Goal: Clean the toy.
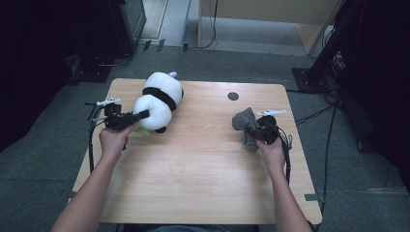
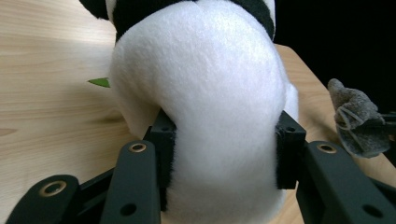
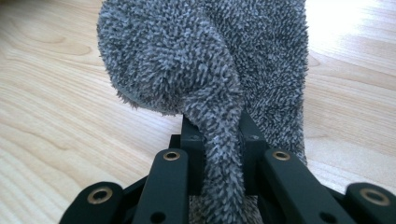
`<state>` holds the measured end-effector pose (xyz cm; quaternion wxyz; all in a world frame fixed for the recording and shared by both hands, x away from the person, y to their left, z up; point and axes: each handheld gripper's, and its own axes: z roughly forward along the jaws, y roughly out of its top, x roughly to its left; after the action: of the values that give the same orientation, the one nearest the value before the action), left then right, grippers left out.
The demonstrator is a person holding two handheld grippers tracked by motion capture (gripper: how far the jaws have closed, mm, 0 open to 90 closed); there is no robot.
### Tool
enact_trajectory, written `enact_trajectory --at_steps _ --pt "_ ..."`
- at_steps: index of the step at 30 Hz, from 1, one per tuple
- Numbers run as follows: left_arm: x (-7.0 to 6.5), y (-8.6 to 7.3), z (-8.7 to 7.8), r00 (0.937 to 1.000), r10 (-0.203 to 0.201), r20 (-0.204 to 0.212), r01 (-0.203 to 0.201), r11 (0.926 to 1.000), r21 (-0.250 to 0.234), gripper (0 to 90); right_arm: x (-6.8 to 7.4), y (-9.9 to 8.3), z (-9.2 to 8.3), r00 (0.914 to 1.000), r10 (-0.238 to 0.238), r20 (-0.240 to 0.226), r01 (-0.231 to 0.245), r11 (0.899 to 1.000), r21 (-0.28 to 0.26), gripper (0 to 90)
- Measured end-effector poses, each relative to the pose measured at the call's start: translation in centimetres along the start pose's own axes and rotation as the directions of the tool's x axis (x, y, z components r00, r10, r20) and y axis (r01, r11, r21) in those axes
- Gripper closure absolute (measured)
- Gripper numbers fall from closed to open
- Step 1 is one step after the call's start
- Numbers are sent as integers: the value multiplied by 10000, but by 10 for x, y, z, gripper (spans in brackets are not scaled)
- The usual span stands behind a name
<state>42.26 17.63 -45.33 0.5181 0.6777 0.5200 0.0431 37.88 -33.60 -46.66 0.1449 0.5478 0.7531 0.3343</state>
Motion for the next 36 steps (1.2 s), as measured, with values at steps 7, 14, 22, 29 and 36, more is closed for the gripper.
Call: enact_trajectory --at_steps 7,14,22,29,36 --pt "19 -5 11 9971 -1 -755 13 9999 149 549 -8 -3 13 9990 423 -162 -426 9989 -195 780" --pt "31 -5 10 9965 -54 -829 69 9998 173 490 -7 -7 28 9997 256 36 -256 9997 -48 752" --pt "30 -6 11 9935 697 -899 -684 9975 172 302 -7 -12 36 9999 -106 -104 104 9998 -157 551" --pt "30 -4 10 9903 1038 -927 -1007 9942 377 208 -10 -13 37 9987 242 -455 -249 9996 -157 488" --pt "30 -3 10 9907 943 -984 -901 9949 464 165 -10 -12 34 9993 239 -302 -242 9997 -69 445"
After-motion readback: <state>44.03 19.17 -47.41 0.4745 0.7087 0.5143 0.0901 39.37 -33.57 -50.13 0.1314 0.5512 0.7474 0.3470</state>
